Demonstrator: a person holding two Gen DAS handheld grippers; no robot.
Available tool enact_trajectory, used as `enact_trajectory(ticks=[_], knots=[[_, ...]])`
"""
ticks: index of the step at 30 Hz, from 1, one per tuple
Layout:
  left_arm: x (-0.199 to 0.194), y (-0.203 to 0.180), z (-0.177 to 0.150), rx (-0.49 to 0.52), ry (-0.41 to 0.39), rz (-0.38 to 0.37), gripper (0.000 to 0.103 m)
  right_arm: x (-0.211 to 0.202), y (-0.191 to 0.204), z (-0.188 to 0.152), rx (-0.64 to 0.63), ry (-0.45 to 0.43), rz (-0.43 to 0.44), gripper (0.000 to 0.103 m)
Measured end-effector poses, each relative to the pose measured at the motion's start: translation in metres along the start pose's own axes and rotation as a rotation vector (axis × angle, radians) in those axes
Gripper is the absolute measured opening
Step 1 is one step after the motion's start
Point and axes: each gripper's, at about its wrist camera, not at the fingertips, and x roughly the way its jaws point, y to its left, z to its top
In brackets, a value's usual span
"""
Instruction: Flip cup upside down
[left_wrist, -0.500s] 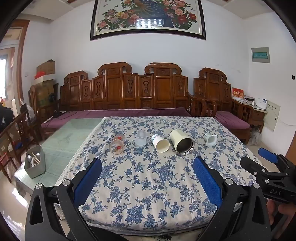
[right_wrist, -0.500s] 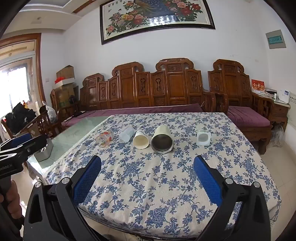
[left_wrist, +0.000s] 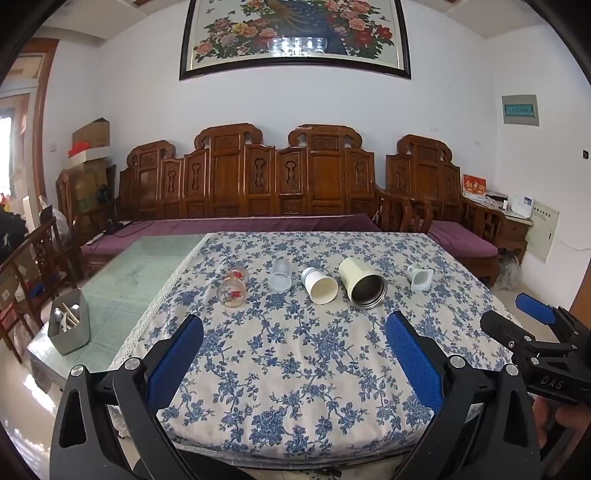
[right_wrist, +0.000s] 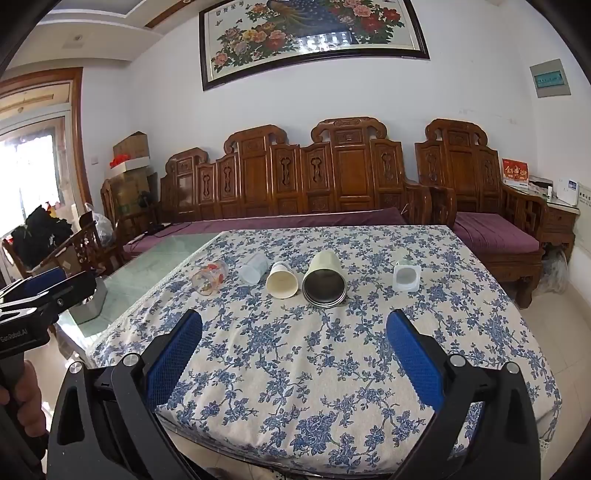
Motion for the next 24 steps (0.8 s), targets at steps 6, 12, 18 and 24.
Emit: enact_trajectory(ticks=[6,12,18,24], knots=[[0.000,0.000,0.000,0.000,0.001,-0.001,0.095,0.000,0.000,0.000,0.000,0.000,0.000,0.101],[0.002,-0.001,0.000,0.001,0.017,0.002,0.095,0.003,0.000,-0.001,0.004,0.009,0.001,0.101],[0.025,-0.001,-0.007,0.004,0.063,-0.007,0.095,0.014,-0.002,-0.006,0.007,0.034,0.003,0.101],[0.056,0.006,-0.006,0.022,0.121,-0.014,0.095,0.042,-0.007,-0.010,0.000,0.072,0.004,0.101]])
